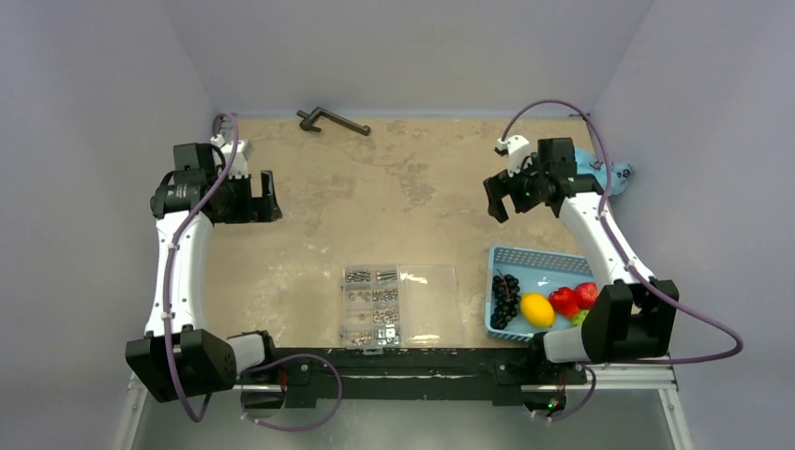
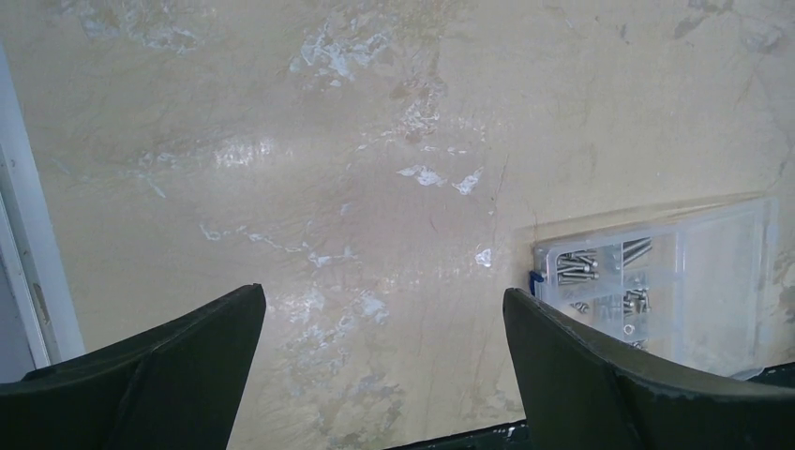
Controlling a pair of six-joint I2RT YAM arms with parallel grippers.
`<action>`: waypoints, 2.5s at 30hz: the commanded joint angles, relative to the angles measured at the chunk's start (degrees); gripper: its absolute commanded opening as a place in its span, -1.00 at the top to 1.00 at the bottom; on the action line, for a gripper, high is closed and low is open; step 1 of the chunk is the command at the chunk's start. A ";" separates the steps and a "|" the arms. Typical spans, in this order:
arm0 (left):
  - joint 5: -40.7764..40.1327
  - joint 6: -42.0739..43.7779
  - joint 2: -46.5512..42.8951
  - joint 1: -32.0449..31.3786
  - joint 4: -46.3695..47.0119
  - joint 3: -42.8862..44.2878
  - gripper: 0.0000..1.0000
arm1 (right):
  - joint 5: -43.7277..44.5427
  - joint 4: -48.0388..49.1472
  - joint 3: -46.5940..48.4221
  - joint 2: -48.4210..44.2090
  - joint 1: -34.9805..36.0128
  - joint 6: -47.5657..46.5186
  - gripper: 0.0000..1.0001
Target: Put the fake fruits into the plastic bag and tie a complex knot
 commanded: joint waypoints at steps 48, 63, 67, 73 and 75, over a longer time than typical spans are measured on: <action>23.10 1.11 3.90 -1.72 17.16 7.67 -1.00 | -14.41 -13.42 37.30 30.46 -1.02 -14.07 1.00; 39.39 -32.96 10.46 -17.03 32.92 0.71 -1.00 | -12.13 9.73 11.43 4.71 37.02 -28.65 1.00; 37.39 -35.62 10.16 -21.42 34.69 -2.79 -1.00 | -8.50 9.93 11.17 5.34 42.08 -30.00 1.00; 38.17 -40.24 9.94 -23.42 39.00 -8.40 -0.81 | -3.57 13.24 8.67 3.42 44.79 -32.16 1.00; 39.03 -41.87 9.48 -23.25 41.48 -9.64 -0.61 | -2.16 13.98 6.87 2.19 44.79 -33.27 1.00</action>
